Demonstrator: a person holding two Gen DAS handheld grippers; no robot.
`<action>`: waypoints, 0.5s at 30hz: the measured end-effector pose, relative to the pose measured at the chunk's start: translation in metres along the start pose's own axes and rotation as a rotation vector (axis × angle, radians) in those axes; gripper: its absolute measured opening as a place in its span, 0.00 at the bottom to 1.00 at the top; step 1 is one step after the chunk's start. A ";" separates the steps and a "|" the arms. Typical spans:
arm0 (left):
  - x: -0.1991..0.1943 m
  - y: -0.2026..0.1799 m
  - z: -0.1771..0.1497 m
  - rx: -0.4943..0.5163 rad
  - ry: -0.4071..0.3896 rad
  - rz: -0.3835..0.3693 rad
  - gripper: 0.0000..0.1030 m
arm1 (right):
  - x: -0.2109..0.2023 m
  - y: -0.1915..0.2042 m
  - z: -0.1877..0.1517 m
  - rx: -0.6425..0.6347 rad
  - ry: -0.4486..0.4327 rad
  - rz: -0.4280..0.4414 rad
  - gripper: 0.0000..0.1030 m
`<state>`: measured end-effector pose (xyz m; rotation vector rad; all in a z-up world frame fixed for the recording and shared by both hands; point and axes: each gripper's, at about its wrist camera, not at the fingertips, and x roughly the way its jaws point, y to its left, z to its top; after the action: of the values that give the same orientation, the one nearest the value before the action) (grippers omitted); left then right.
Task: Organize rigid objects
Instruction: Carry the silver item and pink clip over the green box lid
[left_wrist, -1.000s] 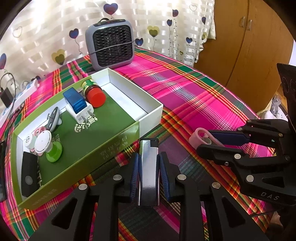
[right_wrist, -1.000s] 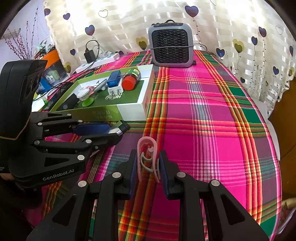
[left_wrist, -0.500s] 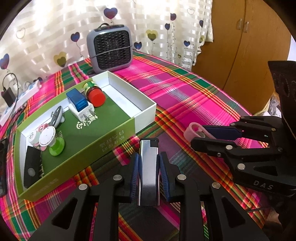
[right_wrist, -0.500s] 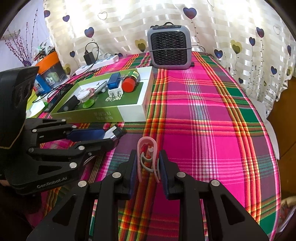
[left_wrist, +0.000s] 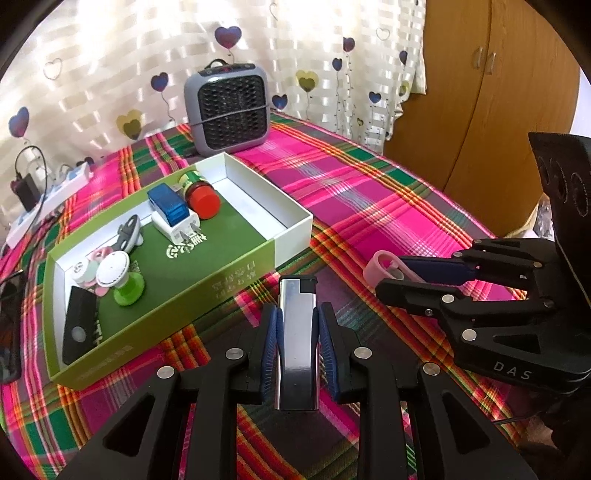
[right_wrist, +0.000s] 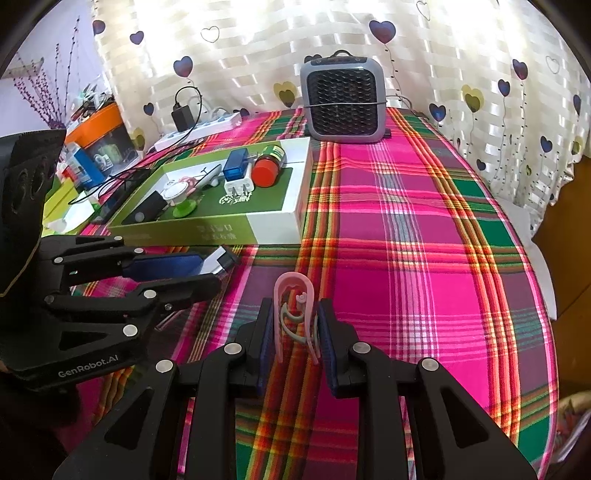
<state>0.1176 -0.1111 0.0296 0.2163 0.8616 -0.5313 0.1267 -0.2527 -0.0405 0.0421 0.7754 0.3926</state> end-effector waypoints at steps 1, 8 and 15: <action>-0.002 0.000 0.000 -0.002 -0.004 0.003 0.21 | -0.001 0.001 0.000 -0.002 -0.002 0.000 0.24; -0.019 0.007 0.003 -0.017 -0.038 0.019 0.21 | -0.008 0.009 0.008 -0.021 -0.025 -0.003 0.24; -0.030 0.023 0.009 -0.047 -0.067 0.040 0.21 | -0.011 0.018 0.023 -0.041 -0.049 0.005 0.24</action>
<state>0.1199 -0.0846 0.0578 0.1712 0.8027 -0.4778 0.1297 -0.2376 -0.0135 0.0148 0.7186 0.4108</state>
